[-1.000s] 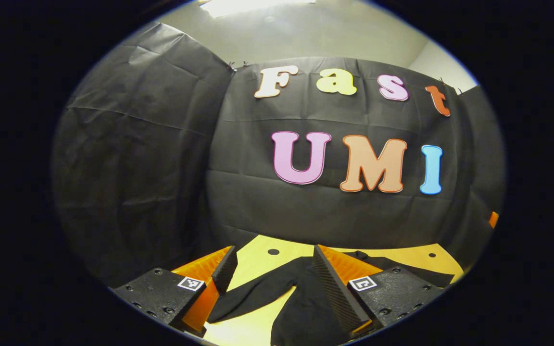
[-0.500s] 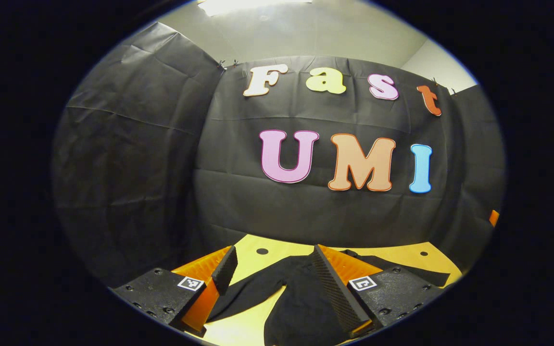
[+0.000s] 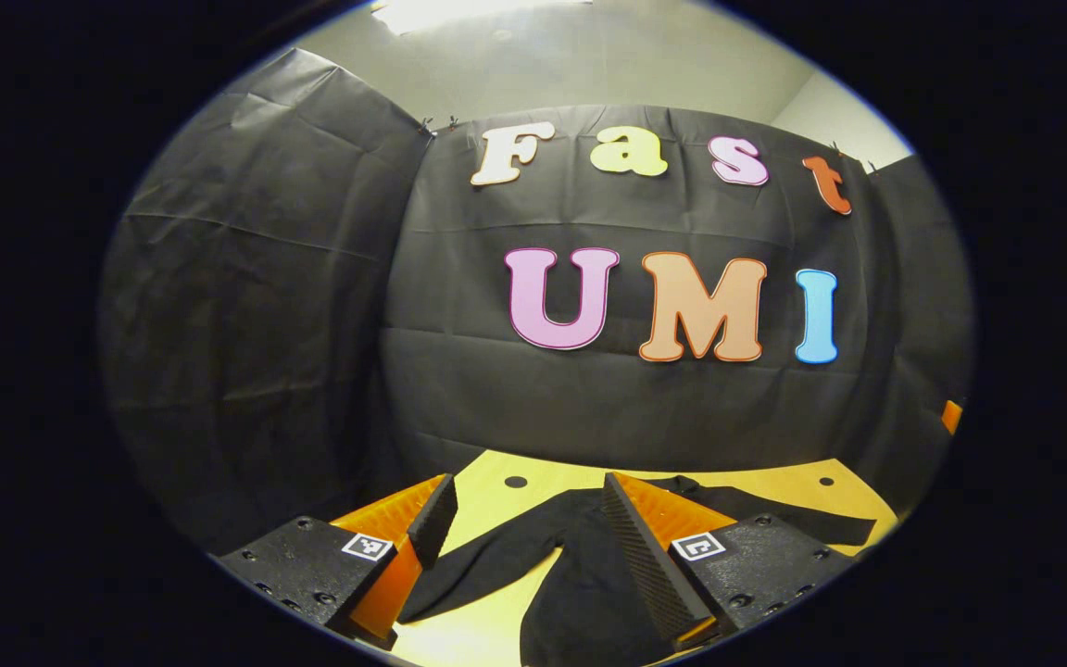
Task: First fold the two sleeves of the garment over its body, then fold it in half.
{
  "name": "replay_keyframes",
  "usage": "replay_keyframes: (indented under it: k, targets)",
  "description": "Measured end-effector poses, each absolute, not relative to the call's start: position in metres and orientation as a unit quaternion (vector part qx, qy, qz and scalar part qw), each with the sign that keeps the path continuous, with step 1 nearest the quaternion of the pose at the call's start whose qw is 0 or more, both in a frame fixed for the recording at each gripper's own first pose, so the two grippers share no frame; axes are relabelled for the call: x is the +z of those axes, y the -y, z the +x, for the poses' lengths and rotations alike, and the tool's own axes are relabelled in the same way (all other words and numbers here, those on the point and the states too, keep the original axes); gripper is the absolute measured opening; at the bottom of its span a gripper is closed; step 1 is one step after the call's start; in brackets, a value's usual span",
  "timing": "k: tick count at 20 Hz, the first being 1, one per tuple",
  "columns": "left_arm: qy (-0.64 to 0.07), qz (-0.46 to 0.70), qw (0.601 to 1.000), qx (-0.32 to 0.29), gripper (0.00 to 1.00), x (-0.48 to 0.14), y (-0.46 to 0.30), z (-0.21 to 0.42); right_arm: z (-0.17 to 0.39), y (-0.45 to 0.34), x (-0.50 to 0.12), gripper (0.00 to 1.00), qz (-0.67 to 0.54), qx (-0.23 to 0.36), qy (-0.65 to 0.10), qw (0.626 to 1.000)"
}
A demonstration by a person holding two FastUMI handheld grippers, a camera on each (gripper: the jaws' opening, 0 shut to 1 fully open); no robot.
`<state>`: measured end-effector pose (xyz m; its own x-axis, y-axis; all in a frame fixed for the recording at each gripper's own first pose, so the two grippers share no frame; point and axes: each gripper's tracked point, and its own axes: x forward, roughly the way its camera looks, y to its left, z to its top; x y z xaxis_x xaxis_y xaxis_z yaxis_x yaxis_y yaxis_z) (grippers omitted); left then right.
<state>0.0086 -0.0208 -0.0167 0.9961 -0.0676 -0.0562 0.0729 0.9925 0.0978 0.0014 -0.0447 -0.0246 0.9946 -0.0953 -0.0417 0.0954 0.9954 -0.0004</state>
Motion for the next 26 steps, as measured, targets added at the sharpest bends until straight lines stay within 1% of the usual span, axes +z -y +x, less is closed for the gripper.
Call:
replay_keyframes:
  k: [5, 10, 17, 21, 23, 24, 26]
  targets:
    - [-0.028, 0.045, 0.998, -0.022, 0.93, -0.018, 0.017, 0.011, 0.009, 0.051, -0.039, 0.99, -0.004, -0.049, -0.041, 0.998]
    - [-0.035, 0.040, 0.999, -0.009, 0.92, -0.023, 0.012, 0.013, 0.015, 0.063, -0.042, 0.99, 0.009, -0.055, -0.043, 0.998]
    - [-0.064, 0.022, 0.997, 0.023, 0.93, -0.042, 0.000, 0.013, 0.041, 0.106, -0.069, 0.99, 0.027, -0.080, -0.073, 0.994]
    - [-0.075, 0.019, 0.996, 0.040, 0.92, -0.049, -0.004, 0.014, 0.065, 0.139, -0.117, 0.99, 0.053, -0.099, -0.115, 0.987]
    - [-0.078, 0.025, 0.995, 0.049, 0.92, -0.052, -0.007, 0.015, 0.080, 0.150, -0.146, 1.00, 0.068, -0.099, -0.142, 0.983]
    - [-0.080, 0.027, 0.995, 0.053, 0.92, -0.055, -0.008, 0.014, 0.088, 0.157, -0.164, 0.97, 0.074, -0.098, -0.158, 0.980]
    - [-0.087, 0.032, 0.994, 0.063, 0.92, -0.060, -0.011, 0.012, 0.102, 0.173, -0.201, 0.97, 0.086, -0.107, -0.202, 0.970]
